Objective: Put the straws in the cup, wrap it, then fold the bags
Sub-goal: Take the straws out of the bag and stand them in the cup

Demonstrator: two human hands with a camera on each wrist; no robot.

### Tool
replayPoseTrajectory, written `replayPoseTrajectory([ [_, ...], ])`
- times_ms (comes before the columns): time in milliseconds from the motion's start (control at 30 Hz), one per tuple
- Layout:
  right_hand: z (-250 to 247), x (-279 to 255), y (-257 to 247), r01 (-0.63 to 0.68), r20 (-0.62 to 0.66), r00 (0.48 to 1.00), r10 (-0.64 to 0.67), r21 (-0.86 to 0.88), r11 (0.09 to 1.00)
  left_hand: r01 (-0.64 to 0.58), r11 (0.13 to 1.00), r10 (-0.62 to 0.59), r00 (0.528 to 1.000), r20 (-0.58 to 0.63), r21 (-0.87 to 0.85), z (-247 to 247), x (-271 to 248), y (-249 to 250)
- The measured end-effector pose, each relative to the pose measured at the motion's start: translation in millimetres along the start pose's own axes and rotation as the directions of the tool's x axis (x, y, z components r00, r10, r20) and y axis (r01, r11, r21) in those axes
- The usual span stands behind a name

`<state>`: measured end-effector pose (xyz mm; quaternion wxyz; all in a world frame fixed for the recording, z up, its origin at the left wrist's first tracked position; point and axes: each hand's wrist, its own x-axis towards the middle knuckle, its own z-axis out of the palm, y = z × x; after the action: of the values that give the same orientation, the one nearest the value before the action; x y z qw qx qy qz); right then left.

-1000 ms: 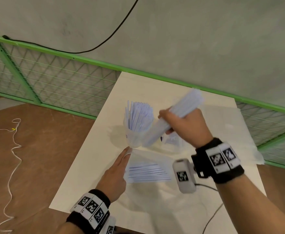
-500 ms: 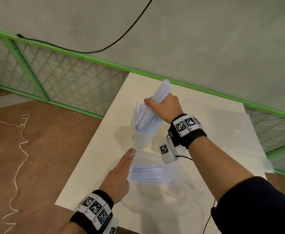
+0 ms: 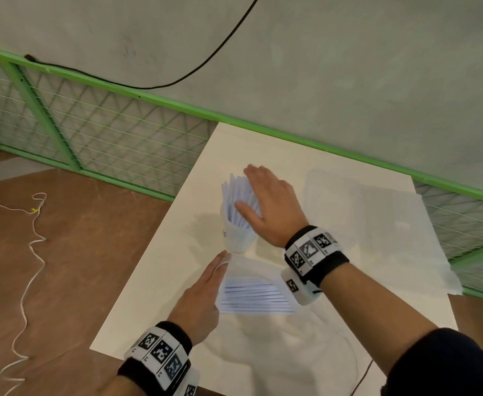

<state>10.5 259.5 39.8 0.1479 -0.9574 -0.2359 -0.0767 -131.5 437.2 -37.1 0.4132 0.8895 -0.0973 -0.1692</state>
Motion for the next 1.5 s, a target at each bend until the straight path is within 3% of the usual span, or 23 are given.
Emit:
replayPoseTrajectory([
  [100,17,-8,0,0.039,0.100,0.995,-0.028,-0.103,0.994,0.004,1.000,-0.004,1.000,0.002,0.005,0,1,0],
  [333,19,4,-13,0.063,-0.089,0.994,-0.067,-0.045,0.997,0.010,1.000,-0.010,1.000,0.008,0.010,2,1,-2],
  [533,36,21,-13,0.041,0.016,0.999,-0.038,-0.230,0.972,0.000,1.000,0.000,1.000,0.003,0.008,2,0,-1],
  [700,36,29,-14,-0.076,-0.052,0.996,0.065,-0.236,0.969,0.003,1.000,-0.003,1.000,0.000,0.016,1,-1,-4],
  [833,35,41,-11,-0.200,0.049,0.974,0.220,-0.267,0.943,0.005,1.000,-0.005,1.000,0.001,0.011,1,-2,-1],
  [933,36,49,-10,-0.222,0.097,0.964,0.245,-0.201,0.954,0.011,1.000,-0.011,1.000,-0.004,0.009,0,-2,-1],
  [1267,33,47,0,-0.088,-0.014,0.996,0.088,0.018,0.996,0.017,1.000,-0.017,1.000,-0.006,0.012,-1,-5,-2],
  [1400,37,44,3,-0.052,0.093,0.993,0.077,-0.243,0.969,0.021,1.000,-0.021,1.000,-0.001,0.017,1,-5,-1],
  [1500,31,43,-2,-0.019,0.180,0.980,0.082,-0.323,0.946,0.016,1.000,-0.016,1.000,-0.001,0.021,1,-3,-1],
])
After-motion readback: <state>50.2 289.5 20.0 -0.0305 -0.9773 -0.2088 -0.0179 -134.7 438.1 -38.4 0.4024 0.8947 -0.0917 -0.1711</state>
